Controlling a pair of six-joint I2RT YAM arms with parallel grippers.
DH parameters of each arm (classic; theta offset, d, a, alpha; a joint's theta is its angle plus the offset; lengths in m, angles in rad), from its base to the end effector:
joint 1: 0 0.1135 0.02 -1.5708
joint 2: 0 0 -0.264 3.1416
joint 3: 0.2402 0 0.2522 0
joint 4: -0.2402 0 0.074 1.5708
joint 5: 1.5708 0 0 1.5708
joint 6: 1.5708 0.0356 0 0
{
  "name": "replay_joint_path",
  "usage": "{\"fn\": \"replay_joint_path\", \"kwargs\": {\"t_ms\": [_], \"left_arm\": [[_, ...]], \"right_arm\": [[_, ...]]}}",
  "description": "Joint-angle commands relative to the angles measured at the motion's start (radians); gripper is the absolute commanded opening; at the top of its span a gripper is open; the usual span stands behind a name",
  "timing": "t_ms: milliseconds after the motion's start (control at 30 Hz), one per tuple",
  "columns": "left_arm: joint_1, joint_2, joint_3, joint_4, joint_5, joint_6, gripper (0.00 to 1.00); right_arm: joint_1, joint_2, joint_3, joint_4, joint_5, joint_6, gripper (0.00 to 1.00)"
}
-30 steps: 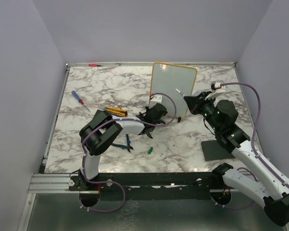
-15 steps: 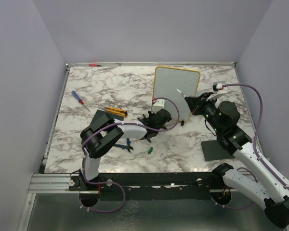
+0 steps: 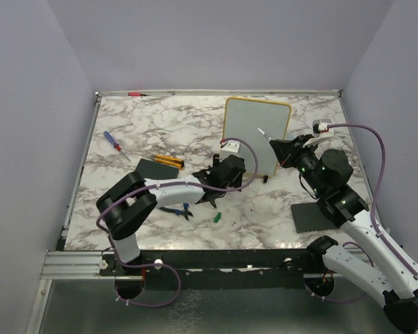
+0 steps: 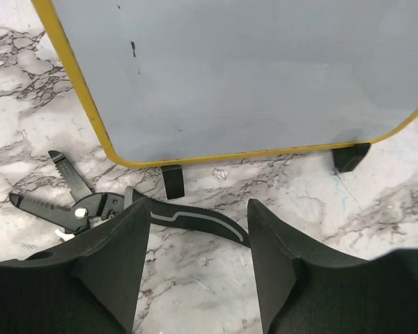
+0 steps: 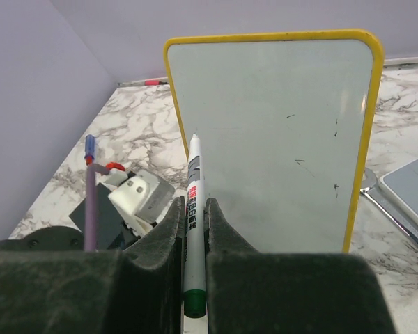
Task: Write a sentence on the whiteboard
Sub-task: Move the whiteboard stand to the center of the board.
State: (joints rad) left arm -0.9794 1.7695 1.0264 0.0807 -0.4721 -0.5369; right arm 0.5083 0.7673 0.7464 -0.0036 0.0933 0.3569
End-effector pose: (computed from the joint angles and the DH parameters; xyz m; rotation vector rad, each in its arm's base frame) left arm 0.2233 -0.3035 0.1857 0.2261 2.1592 -0.3473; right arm 0.1637 0.0874 0.3490 -0.0491 1.6269 0.5962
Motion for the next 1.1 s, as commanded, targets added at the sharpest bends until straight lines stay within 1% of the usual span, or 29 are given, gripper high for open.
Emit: {"fn": "replay_joint_path", "kwargs": {"t_ms": [0, 100, 200, 333, 400, 533, 633, 733, 800, 833, 967, 1067], "left_arm": [[0.004, -0.116, -0.026, -0.058, 0.058, 0.046, 0.60], [0.035, -0.184, -0.024, -0.102, 0.121, 0.087, 0.66], [0.108, -0.238, 0.003, -0.176, 0.235, 0.129, 0.71], [0.250, -0.279, 0.074, -0.252, 0.453, 0.218, 0.72], [0.324, -0.282, 0.114, -0.267, 0.587, 0.274, 0.73], [0.434, -0.249, 0.190, -0.255, 0.829, 0.375, 0.73], [0.513, -0.196, 0.223, -0.200, 0.990, 0.366, 0.70], [0.555, -0.176, 0.205, -0.093, 1.076, 0.379, 0.70], [0.576, -0.143, 0.210, -0.026, 1.183, 0.383, 0.70], [0.580, -0.122, 0.224, -0.023, 1.226, 0.394, 0.70], [0.581, -0.050, 0.270, 0.004, 1.311, 0.419, 0.70], [0.581, 0.005, 0.308, 0.021, 1.330, 0.422, 0.69]], "right_arm": [[0.002, -0.019, 0.015, -0.045, 0.008, 0.006, 0.01], [0.002, -0.026, 0.018, -0.050, 0.004, 0.004, 0.01], [0.002, -0.024, 0.023, -0.052, -0.011, 0.003, 0.01], [0.002, -0.005, 0.031, -0.047, -0.034, 0.003, 0.01], [0.002, 0.005, 0.033, -0.037, -0.044, 0.005, 0.01], [0.002, 0.035, 0.029, -0.006, -0.058, 0.010, 0.01], [0.002, 0.065, 0.040, 0.046, -0.077, 0.011, 0.01], [0.002, 0.091, 0.054, 0.068, -0.088, 0.007, 0.01], [0.002, 0.105, 0.062, 0.074, -0.123, -0.003, 0.01], [0.003, 0.111, 0.065, 0.075, -0.127, -0.006, 0.01], [0.002, 0.141, 0.068, 0.105, -0.141, -0.007, 0.01], [0.002, 0.182, 0.088, 0.116, -0.179, -0.016, 0.00]]}}
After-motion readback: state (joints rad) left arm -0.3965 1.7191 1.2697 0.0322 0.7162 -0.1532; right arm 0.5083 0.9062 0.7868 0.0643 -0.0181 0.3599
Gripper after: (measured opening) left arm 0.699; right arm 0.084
